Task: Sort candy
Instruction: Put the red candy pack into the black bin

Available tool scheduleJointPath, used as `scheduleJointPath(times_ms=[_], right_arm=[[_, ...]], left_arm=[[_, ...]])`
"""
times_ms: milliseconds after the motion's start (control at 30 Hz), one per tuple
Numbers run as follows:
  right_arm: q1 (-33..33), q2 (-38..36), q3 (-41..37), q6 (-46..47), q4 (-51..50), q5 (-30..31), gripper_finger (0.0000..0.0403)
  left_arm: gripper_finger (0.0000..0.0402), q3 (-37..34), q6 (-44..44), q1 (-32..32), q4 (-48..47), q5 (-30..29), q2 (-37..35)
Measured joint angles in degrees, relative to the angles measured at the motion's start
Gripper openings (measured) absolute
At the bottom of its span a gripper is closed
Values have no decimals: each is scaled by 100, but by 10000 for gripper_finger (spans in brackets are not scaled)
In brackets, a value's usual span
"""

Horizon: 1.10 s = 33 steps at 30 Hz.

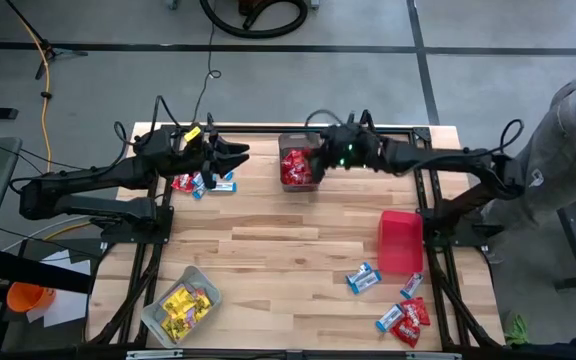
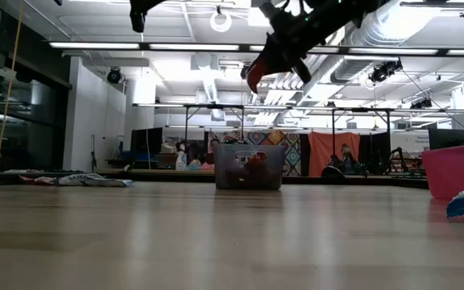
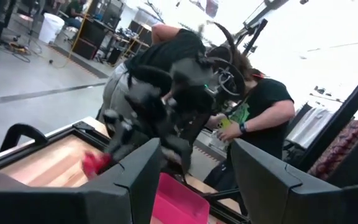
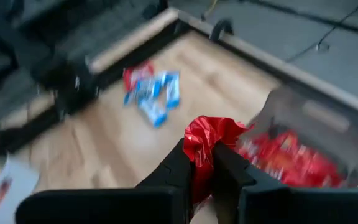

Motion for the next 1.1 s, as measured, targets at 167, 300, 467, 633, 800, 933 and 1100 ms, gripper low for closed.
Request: scheduleJointPath(times_ms=[167,300,467,633,800,933,1100], right_arm=[[-467,93,-2,-221,268,-400,32],[-595,174,-2,-195,394,-400,33],[-679,300,2,-18,398,-401,61],[-669,472,0,22,242,-379,136],[-655,770,2,281,231,-681,210],[-672,838,0,272,248,-713,234],[-876,397,-2,264,385,-1230,236]], left_arm=[[184,0,-211,0,0,-153,0],[184,0,-243,2,2,-173,0],[184,0,-242,2,2,-180,0],[184,2,-243,2,2,-196,0],[184,3,-243,2,0,-196,0],[184,4,-243,0,0,-196,0],[184,4,-243,0,0,-196,0]])
